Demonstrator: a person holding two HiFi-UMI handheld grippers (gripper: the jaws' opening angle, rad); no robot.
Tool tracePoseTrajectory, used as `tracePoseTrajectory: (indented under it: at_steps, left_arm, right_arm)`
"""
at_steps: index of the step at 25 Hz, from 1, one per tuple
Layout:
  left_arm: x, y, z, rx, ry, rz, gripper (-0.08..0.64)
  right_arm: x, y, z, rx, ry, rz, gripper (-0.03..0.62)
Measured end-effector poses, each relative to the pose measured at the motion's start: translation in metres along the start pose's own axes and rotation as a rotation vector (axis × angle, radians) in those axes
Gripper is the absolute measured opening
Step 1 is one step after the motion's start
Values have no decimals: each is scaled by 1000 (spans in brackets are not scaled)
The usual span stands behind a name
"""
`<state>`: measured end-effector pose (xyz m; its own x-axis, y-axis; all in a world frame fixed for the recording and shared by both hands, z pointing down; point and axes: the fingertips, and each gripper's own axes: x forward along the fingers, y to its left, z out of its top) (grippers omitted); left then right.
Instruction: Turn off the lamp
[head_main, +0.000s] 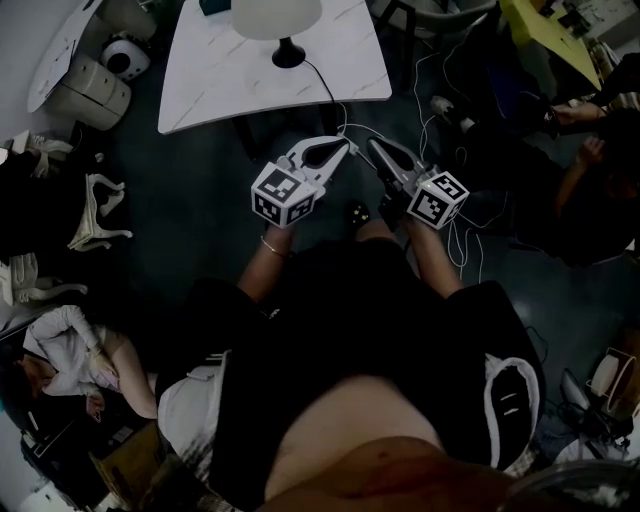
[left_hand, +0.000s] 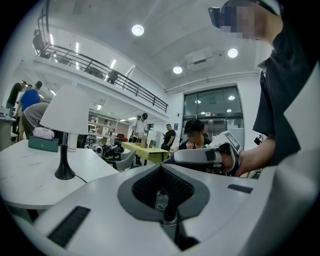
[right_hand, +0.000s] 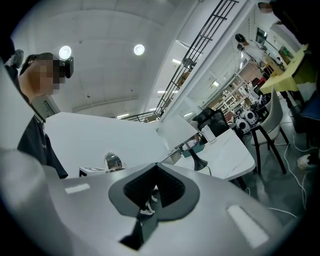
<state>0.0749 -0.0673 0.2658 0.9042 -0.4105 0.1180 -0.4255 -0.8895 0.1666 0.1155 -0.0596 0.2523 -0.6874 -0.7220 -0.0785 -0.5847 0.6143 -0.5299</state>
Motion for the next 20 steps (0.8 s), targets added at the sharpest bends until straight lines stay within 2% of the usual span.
tracePoseTrajectory:
  at_steps: [20]
  left_arm:
    - [0, -1, -3, -21, -5, -24, 6]
  right_arm:
    - [-8, -3, -6, 17, -16, -29, -2]
